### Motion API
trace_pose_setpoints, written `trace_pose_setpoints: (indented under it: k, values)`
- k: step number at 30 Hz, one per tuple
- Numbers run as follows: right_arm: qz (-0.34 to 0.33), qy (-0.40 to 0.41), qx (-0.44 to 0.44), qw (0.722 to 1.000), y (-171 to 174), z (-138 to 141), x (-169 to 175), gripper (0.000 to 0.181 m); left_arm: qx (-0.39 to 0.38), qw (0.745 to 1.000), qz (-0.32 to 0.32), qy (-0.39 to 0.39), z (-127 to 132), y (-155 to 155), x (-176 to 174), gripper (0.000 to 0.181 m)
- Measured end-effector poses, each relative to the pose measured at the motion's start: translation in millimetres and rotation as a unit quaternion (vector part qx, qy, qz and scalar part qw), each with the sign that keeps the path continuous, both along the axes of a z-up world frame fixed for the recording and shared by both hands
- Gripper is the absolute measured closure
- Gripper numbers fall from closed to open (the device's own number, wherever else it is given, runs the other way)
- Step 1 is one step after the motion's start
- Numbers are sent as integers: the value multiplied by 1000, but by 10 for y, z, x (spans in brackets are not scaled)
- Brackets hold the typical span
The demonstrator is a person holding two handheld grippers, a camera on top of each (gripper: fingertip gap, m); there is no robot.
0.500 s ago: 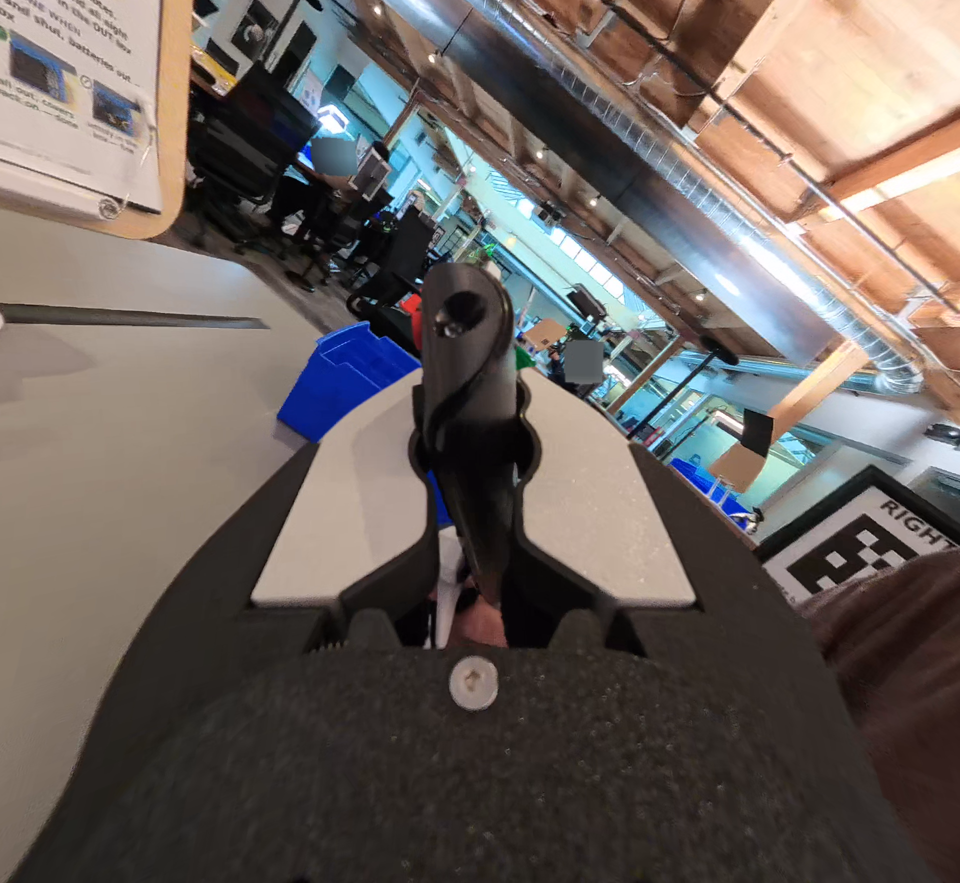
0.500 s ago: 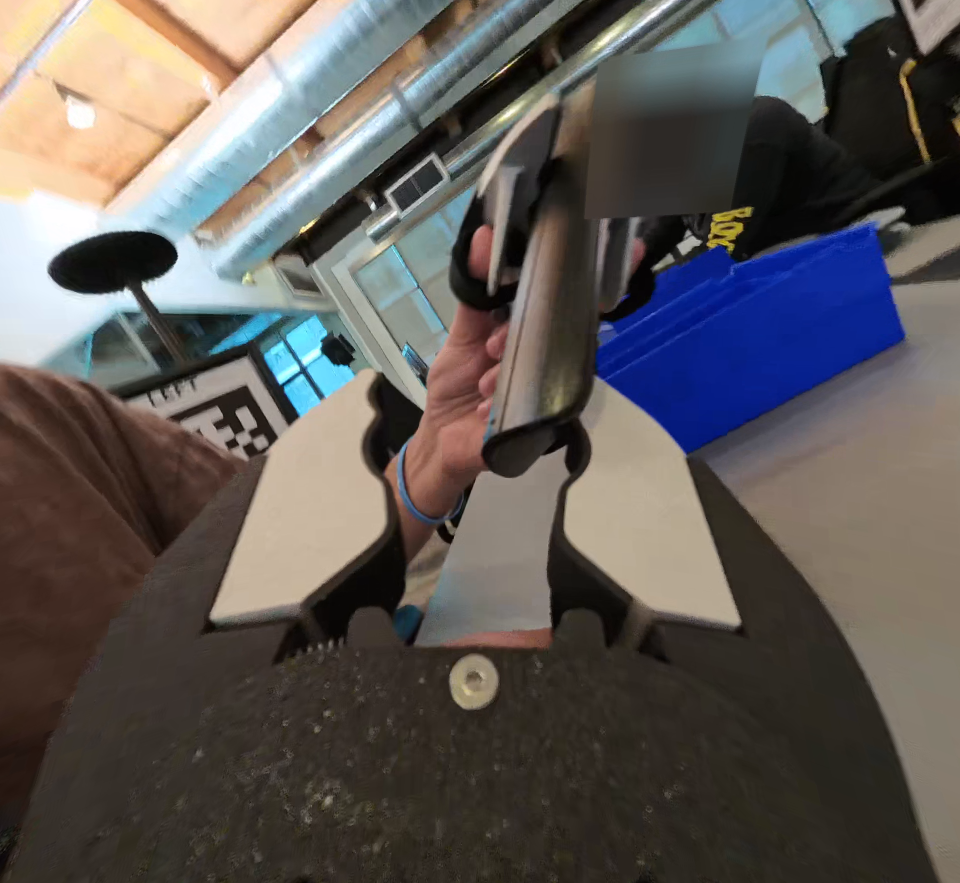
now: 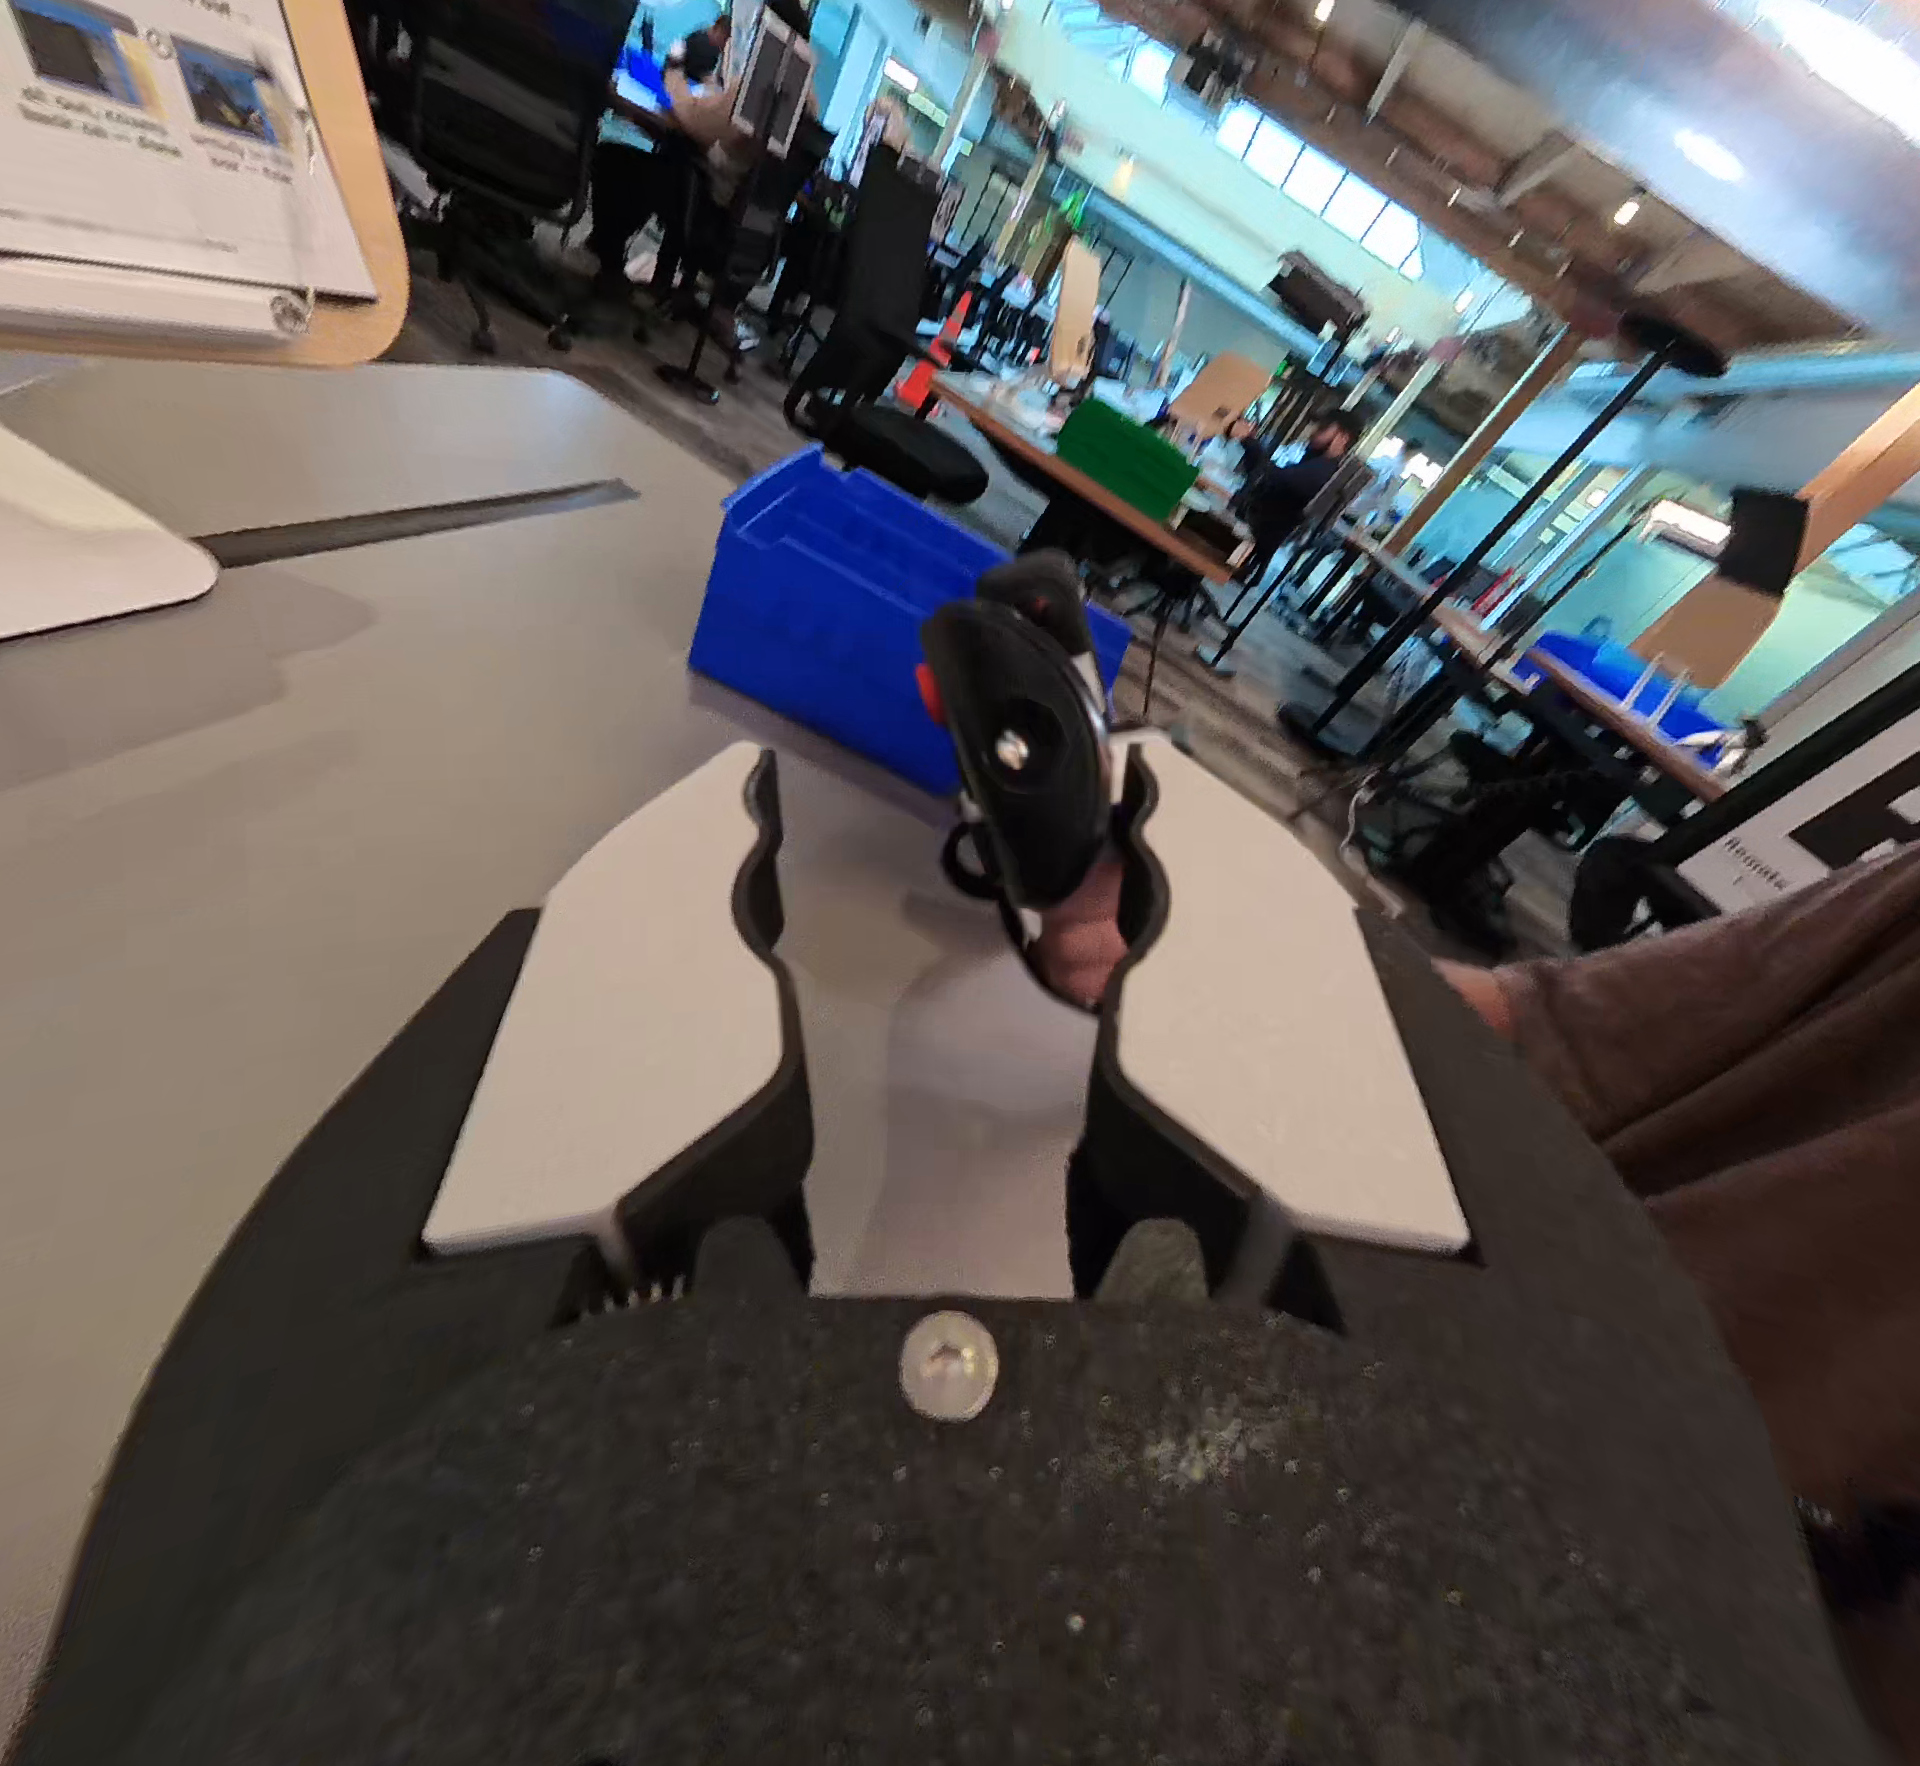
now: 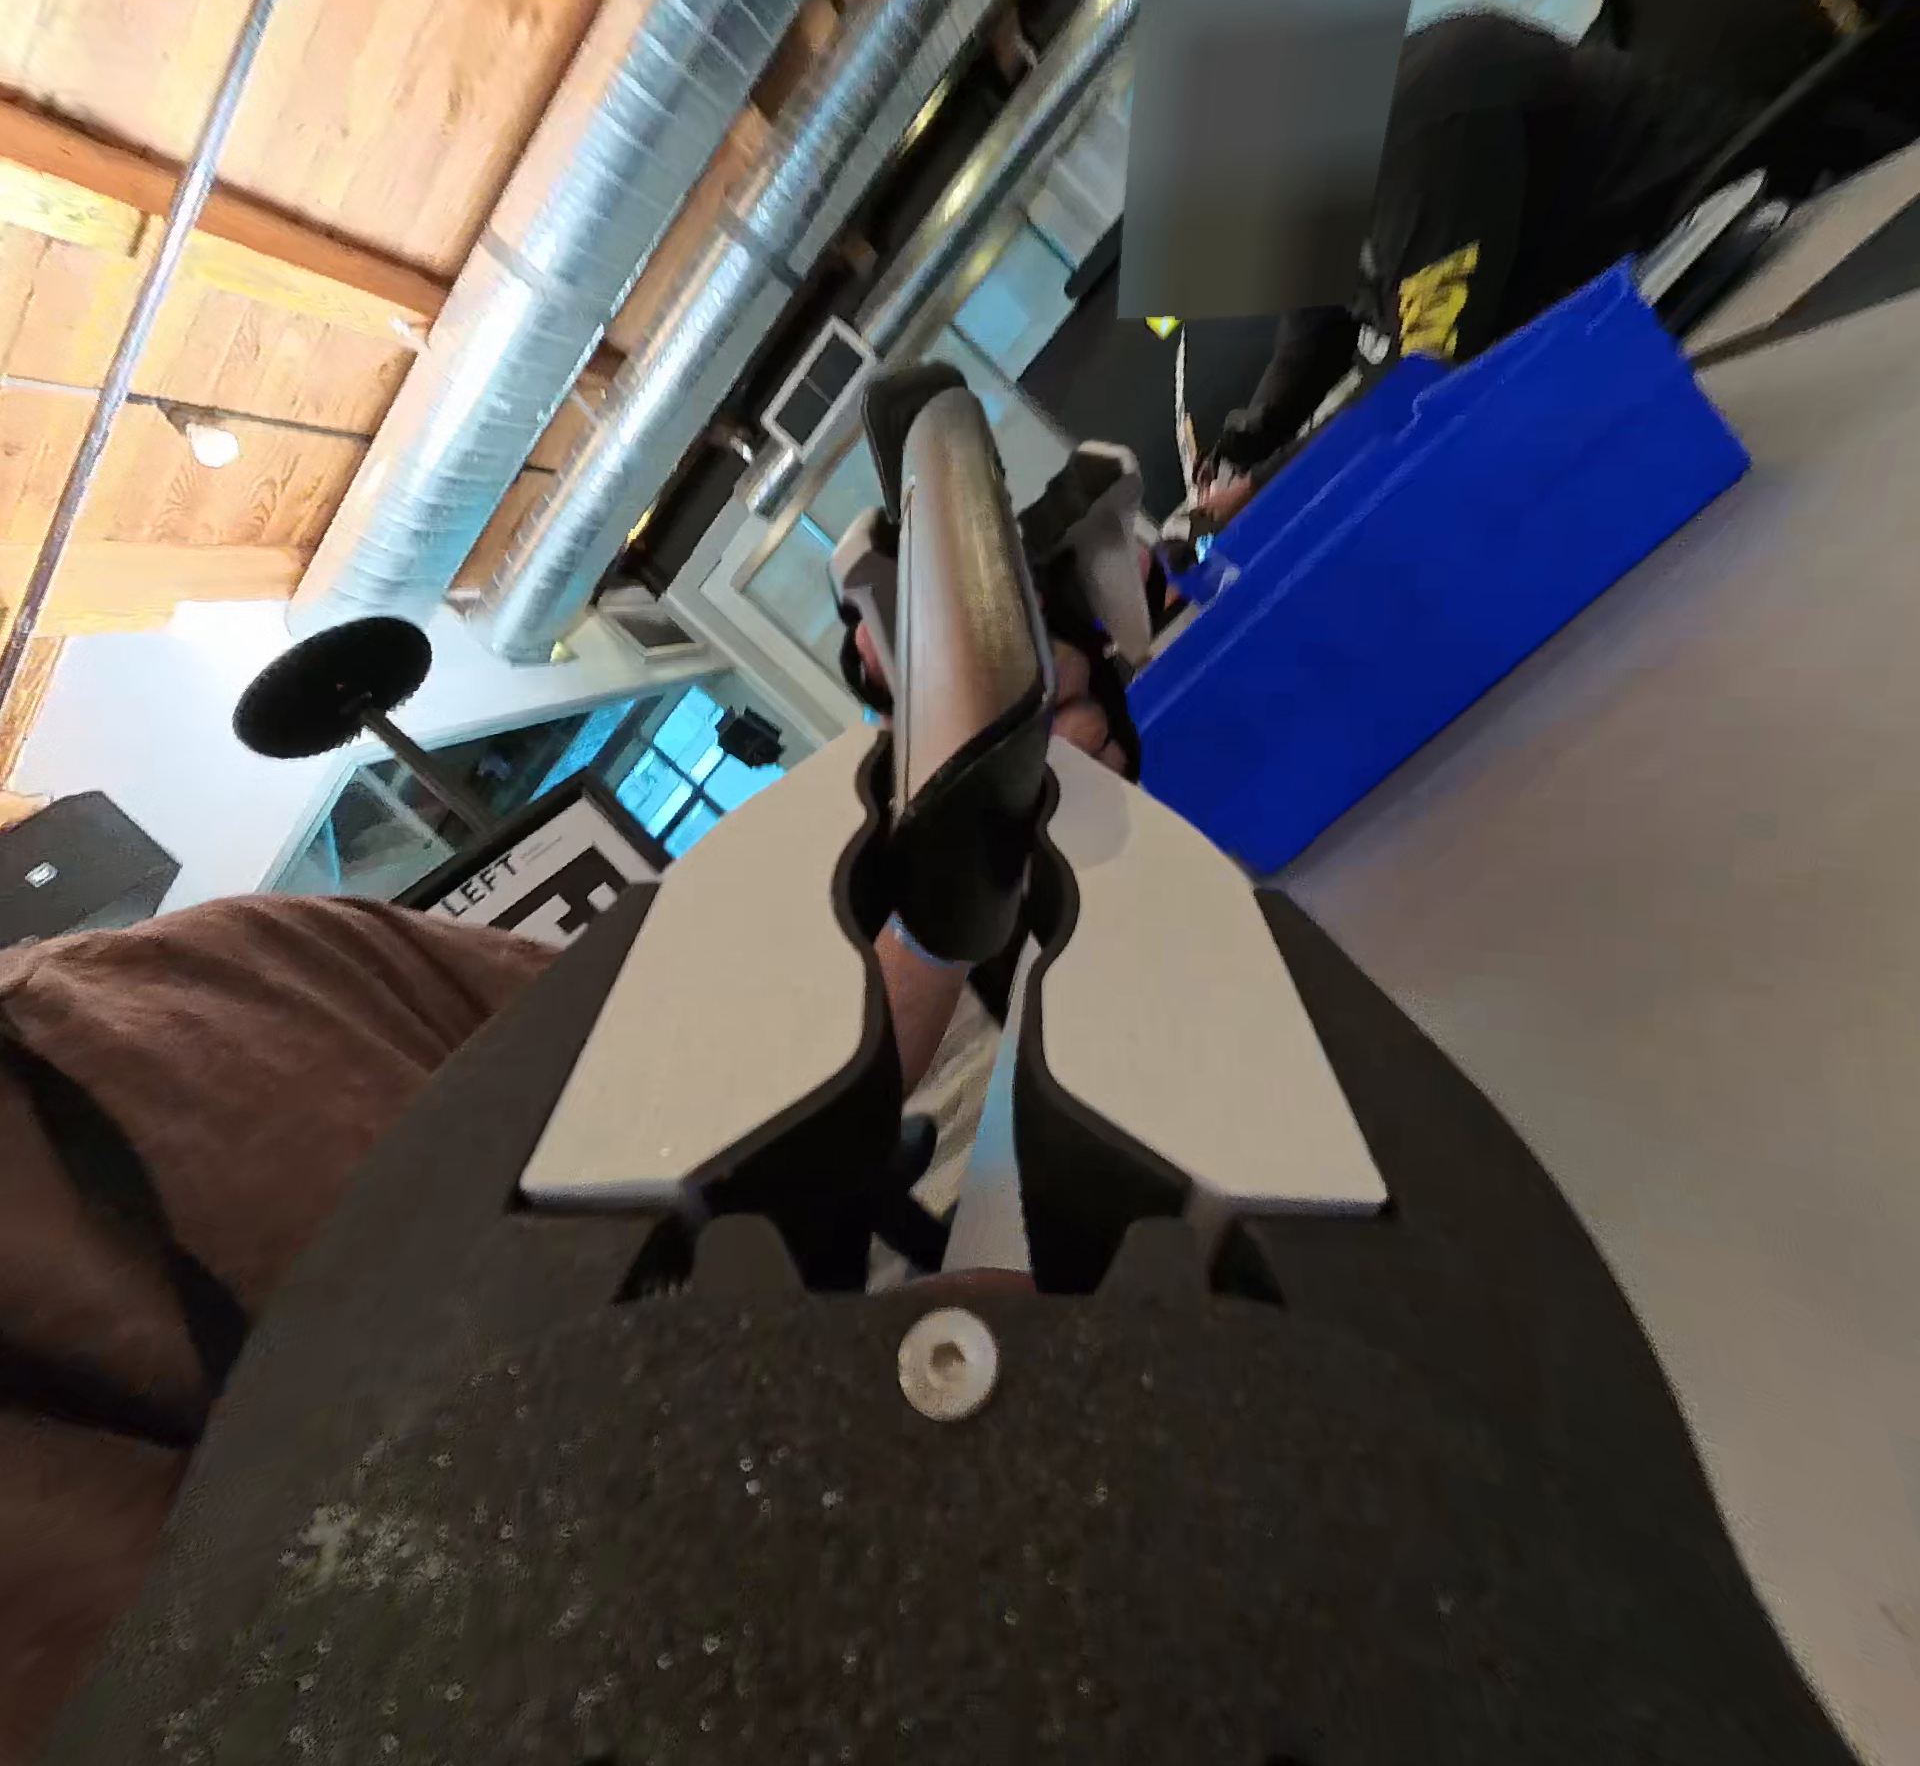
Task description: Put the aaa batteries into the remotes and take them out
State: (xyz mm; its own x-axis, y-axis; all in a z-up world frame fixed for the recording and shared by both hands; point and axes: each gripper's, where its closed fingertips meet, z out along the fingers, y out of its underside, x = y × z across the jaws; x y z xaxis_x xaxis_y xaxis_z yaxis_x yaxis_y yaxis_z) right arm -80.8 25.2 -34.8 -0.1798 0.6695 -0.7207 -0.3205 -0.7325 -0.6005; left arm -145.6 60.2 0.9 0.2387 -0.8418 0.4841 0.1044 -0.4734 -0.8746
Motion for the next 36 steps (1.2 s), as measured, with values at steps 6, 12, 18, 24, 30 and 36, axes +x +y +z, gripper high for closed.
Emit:
trace_pose_setpoints:
  k: [6,12,18,24,30,36]
  values:
    - [59,-97,-25,993,-64,-168,31,159,-6,990,-83,116,-381,-312,-20,152]
    - [31,-115,56,991,-47,-129,104,157,-117,990,-81,15,-405,-394,75,157]
    - [-77,-106,170,977,23,-70,136,110,-222,962,-62,-145,-338,-299,164,158]
    - [-176,-92,281,939,-48,95,45,110,-277,929,-15,-244,-377,-205,204,159]
    - [-226,-145,311,912,36,12,60,92,-307,910,22,-278,-384,-140,220,159]
    - [-241,-116,312,912,20,125,18,87,-339,890,-15,-304,-321,-271,392,159]
